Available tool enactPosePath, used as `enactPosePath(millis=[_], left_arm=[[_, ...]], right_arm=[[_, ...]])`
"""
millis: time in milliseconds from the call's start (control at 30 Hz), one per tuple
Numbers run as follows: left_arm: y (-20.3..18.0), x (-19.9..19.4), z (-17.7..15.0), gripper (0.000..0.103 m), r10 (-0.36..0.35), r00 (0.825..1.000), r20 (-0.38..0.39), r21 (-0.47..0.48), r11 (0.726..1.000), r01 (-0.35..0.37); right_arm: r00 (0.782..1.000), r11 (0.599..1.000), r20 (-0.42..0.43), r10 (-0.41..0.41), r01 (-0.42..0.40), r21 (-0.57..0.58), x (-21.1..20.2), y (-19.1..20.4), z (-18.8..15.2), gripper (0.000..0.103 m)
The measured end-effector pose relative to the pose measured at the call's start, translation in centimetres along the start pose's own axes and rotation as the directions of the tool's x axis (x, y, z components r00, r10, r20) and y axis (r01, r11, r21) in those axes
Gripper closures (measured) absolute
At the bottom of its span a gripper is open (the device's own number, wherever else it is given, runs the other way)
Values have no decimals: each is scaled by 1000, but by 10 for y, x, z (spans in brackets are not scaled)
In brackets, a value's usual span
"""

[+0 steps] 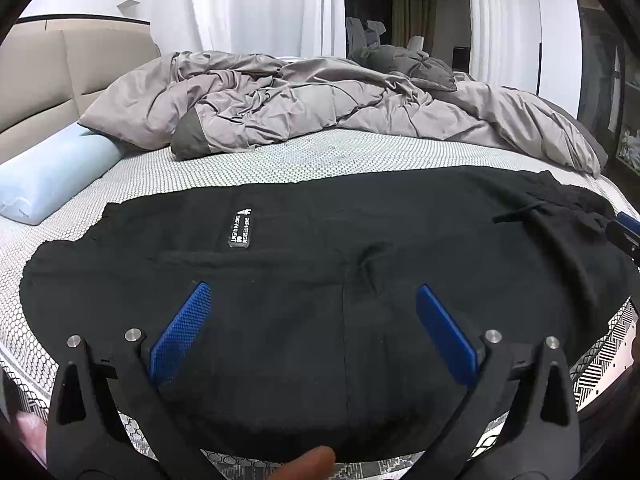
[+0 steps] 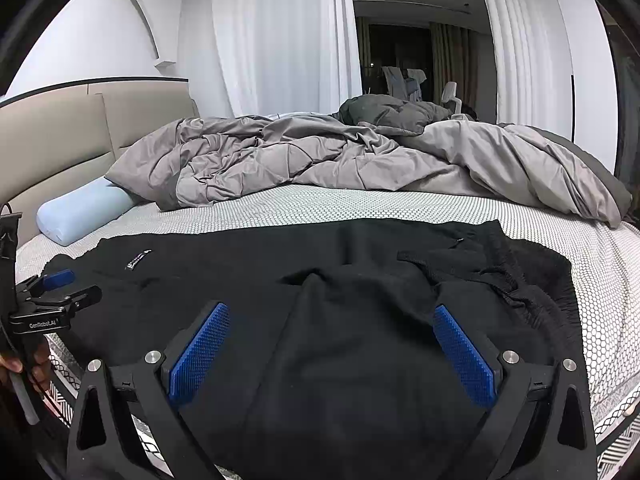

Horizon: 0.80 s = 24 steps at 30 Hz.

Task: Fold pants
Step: 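Position both open grippers above the flat black pants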

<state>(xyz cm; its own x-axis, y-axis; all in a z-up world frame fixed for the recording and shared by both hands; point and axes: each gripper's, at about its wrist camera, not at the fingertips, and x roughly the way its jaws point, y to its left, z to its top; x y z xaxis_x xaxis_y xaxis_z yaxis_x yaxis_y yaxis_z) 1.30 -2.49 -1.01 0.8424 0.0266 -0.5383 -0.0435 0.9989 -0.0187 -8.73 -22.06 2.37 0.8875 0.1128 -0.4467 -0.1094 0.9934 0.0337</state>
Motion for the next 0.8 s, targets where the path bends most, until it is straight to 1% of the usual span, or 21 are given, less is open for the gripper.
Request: enactPosePath(millis=[133,233,400,600,800], left_arm=[[0,-3,0,1,-2,1000,13,-2,1000,2],[3,-3,1,1,1,1000,8,-13,1000,-1],[8,-3,2,1,-46,999,0,-46,998,46],[16,-1,4,1,-37,999,-6,-85,996,36],[18,-5,5,1,-30,999,13,-87,996,31]], right_arm=[[1000,1000,1,0,0,0,0,0,0,0],[1000,1000,-2,-5,5,-3,0,0,-1,0],[1000,1000,-2,-7,7,-1,0,0,-2,0],[1000,1000,-5,-7,7,-2,2,0,-2,0],[1000,1000,-9,-10,10,-5,4,-1,-3,0]])
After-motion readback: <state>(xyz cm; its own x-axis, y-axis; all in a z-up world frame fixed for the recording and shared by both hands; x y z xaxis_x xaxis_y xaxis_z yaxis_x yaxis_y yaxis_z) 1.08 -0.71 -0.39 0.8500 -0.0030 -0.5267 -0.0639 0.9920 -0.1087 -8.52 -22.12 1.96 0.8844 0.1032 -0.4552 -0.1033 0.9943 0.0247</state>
